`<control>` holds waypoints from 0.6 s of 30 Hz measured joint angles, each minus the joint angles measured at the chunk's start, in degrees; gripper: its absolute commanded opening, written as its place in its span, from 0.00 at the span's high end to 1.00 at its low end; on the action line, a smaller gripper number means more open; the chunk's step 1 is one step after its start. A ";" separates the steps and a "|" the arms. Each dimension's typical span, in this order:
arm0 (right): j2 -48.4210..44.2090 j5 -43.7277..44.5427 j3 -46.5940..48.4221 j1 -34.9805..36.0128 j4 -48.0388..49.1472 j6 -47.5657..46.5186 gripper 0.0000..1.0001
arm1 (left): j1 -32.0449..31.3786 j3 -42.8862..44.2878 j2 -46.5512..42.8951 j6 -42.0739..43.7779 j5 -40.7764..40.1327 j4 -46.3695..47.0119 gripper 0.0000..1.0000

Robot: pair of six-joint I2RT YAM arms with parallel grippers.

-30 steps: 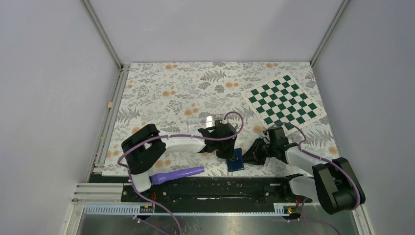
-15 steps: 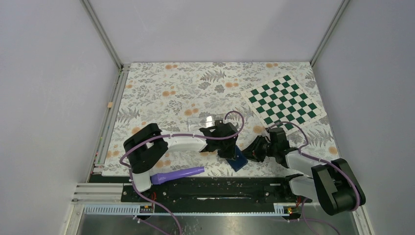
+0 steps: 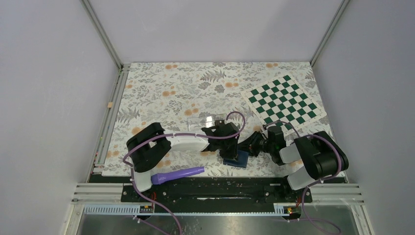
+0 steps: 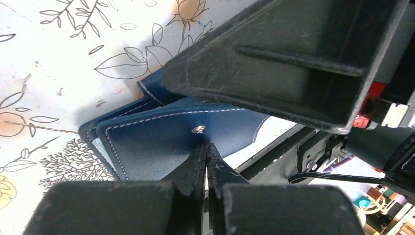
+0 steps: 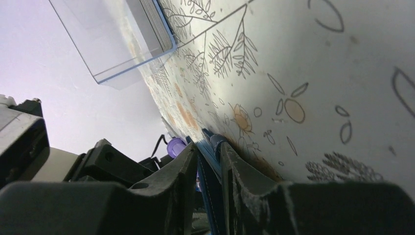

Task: Put the credit cards into the card holder
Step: Close the card holder at the center of the board.

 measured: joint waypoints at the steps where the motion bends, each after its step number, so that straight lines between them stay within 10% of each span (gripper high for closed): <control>1: 1.25 -0.42 0.02 0.00 1.66 0.63 0.70 | 0.00 0.09 0.13 -0.04 0.13 -0.02 1.00; 18: 2.80 -1.66 8.61 -3.28 5.14 2.43 0.70 | -0.02 1.57 1.51 -0.22 1.38 -0.37 1.00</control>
